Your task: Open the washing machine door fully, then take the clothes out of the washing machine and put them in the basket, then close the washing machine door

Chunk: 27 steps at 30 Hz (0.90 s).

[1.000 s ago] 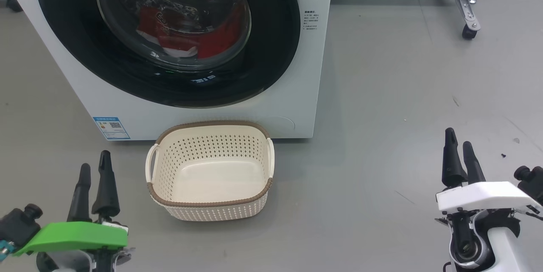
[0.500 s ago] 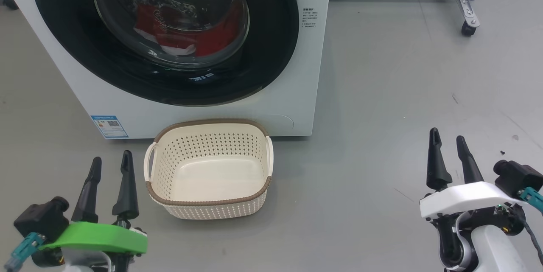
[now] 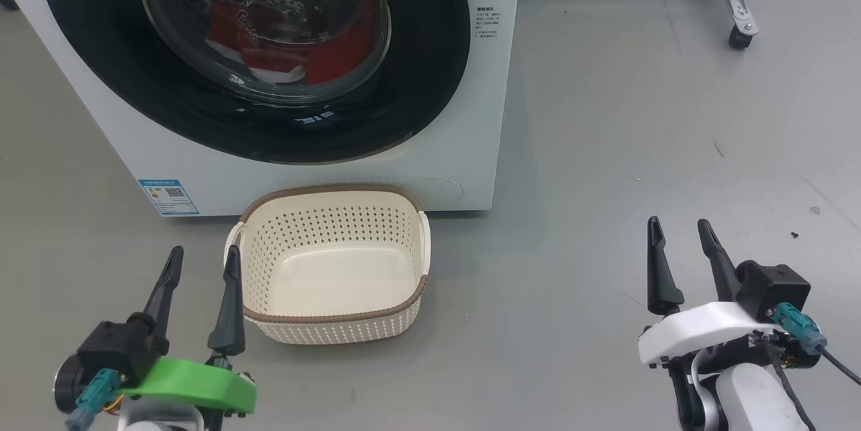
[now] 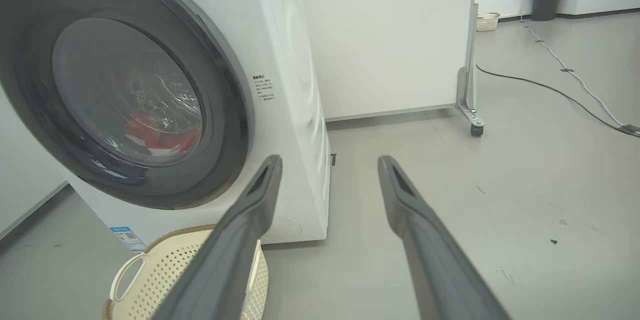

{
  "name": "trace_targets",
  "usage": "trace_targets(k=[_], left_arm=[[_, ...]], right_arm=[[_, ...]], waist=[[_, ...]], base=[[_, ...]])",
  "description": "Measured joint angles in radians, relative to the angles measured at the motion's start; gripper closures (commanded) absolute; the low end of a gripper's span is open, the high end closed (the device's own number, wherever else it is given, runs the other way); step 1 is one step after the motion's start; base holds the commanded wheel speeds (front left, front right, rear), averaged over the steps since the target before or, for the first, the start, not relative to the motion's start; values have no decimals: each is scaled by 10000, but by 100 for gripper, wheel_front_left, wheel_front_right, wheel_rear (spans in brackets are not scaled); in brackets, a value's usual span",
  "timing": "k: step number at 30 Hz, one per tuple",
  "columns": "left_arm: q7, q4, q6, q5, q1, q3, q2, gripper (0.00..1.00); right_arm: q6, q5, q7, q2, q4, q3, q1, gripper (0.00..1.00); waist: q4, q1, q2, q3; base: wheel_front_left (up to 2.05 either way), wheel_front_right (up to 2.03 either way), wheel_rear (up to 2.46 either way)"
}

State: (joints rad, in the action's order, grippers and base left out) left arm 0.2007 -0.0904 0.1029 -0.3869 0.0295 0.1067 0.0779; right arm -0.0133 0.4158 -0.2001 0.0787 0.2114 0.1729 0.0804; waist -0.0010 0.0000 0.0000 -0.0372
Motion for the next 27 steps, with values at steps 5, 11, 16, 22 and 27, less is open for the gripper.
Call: trace_targets(k=[5, 11, 16, 22, 27], left_arm=[[144, -155, -117, 640, -2, 94, -8, 0], [309, -614, -274, 1168, -18, 245, -50, 0], [485, -826, -322, 1595, -22, 305, -88, 0], [514, -1292, -451, 1758, -24, 307, -148, 0], [514, -1392, -451, 1758, -14, 311, -213, 0]], right_arm=[[88, -539, -121, -2, 173, 186, 51, 0], [259, -1080, -309, -8, 357, 334, 186, 0], [293, -1386, -433, -19, 546, 435, 197, 0], [397, -1402, -433, -132, 742, 424, 203, 0], [395, -1014, -433, -161, 886, 336, 287, 0]], waist=[[-16, 0, 0, -34], [-32, 0, 0, -62], [-36, 0, 0, -85], [-38, 0, 0, -95], [-40, 0, 0, -107]], base=[[0, 0, 0], [0, 0, 0], [0, 0, 0], [0, 0, 0], [0, 0, 0]])
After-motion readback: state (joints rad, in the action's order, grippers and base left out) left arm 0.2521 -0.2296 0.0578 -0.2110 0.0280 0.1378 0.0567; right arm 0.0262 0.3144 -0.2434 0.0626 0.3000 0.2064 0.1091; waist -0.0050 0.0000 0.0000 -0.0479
